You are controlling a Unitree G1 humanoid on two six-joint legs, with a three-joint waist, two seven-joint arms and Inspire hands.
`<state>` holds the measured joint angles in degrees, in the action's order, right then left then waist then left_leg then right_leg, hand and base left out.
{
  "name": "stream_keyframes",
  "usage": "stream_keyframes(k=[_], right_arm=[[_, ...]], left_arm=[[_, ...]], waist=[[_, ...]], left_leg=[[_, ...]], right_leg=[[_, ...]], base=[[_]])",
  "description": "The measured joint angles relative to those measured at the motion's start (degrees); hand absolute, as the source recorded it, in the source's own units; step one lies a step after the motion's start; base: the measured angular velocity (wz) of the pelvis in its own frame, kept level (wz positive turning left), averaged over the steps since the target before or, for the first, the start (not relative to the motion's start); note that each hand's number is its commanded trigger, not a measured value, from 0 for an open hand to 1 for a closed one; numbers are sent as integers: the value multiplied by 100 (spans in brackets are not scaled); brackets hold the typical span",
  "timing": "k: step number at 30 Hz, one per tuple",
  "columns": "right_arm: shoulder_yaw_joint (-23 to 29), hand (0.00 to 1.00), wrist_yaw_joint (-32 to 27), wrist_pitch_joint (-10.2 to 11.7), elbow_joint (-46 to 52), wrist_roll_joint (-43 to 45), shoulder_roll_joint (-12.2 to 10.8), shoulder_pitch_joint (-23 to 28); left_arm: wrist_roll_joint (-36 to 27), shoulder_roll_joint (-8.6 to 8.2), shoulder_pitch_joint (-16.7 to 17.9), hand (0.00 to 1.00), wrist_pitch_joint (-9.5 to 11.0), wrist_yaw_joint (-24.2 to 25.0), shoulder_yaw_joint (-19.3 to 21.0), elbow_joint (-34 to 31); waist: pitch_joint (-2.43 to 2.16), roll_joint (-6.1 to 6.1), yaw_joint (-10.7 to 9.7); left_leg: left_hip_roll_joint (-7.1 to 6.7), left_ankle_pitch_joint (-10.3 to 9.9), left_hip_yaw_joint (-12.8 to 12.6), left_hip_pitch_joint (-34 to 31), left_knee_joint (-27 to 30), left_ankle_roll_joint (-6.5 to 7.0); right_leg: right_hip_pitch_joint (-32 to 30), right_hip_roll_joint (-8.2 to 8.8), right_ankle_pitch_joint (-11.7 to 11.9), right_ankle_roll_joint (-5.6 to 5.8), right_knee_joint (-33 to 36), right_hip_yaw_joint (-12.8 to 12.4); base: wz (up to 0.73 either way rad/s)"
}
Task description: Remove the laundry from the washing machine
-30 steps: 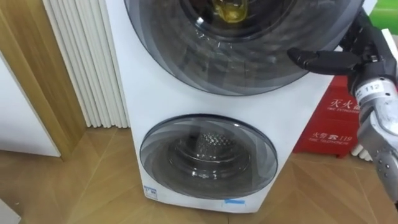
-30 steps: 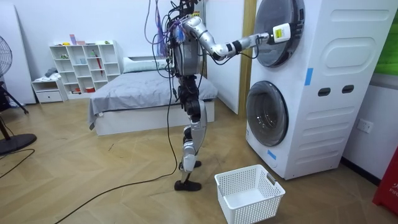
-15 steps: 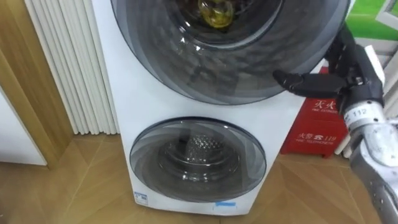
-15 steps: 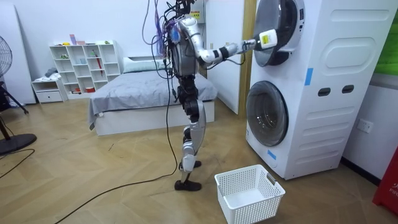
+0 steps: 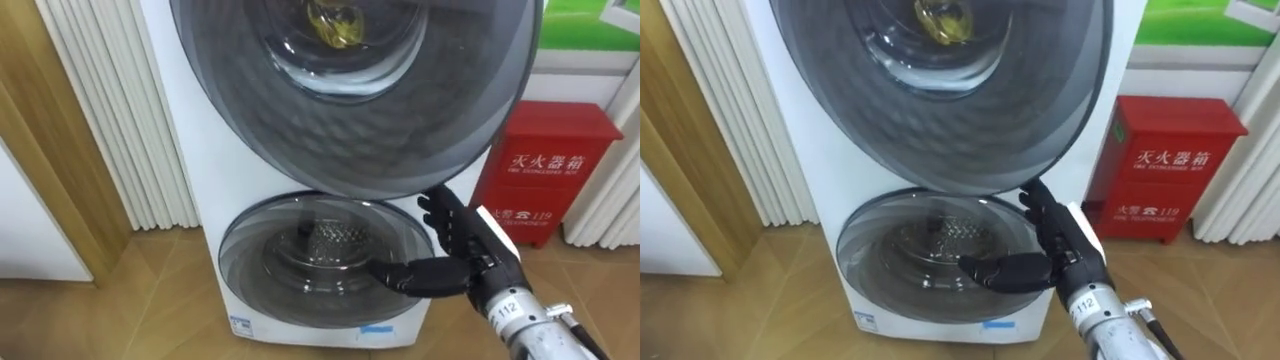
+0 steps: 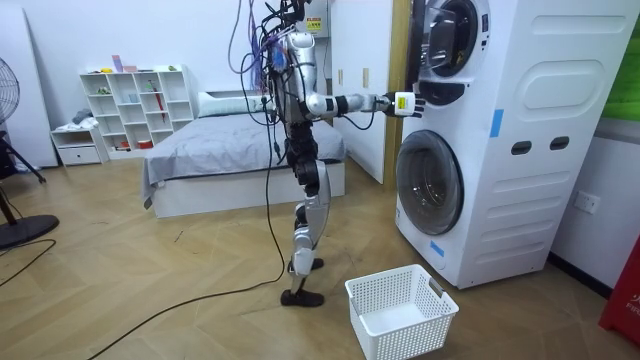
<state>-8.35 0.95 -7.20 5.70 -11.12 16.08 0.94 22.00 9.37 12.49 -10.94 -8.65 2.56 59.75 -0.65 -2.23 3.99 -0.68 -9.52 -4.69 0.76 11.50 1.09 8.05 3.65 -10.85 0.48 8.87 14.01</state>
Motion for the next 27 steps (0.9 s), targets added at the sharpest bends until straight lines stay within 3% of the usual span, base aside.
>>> stream_keyframes(k=[5, 15, 18, 27], right_arm=[[-5, 0, 113, 0, 59, -5, -43, 180], [-4, 0, 45, 27, 349, 29, -140, 491], [-2, 0, 51, 34, 478, 150, -192, 490], [64, 0, 377, 32, 1822, 265, -258, 356]], left_arm=[[-12, 2, -40, 0, 63, -96, -78, -1], [-9, -6, -207, 0, 256, -82, -299, -1], [-6, -16, -233, 0, 286, -82, -298, 2], [-5, -59, -276, 0, 425, -69, -306, 210]], waist=[[19, -21, -69], [69, 22, -104], [67, 22, -208], [43, -15, -210]], left_leg=[[-7, -18, -29, -2, -12, 23], [11, -69, -330, 64, -33, 51], [10, -68, -365, 82, -76, 53], [30, -69, -457, 95, -125, 54]], right_leg=[[-10, 11, 0, 1, 0, 5], [-113, 13, 8, 13, 12, -336], [-121, 12, 8, 14, 20, -385], [-219, 1, 8, 15, 93, -462]], base=[[-1], [-17], [-8], [-6]])
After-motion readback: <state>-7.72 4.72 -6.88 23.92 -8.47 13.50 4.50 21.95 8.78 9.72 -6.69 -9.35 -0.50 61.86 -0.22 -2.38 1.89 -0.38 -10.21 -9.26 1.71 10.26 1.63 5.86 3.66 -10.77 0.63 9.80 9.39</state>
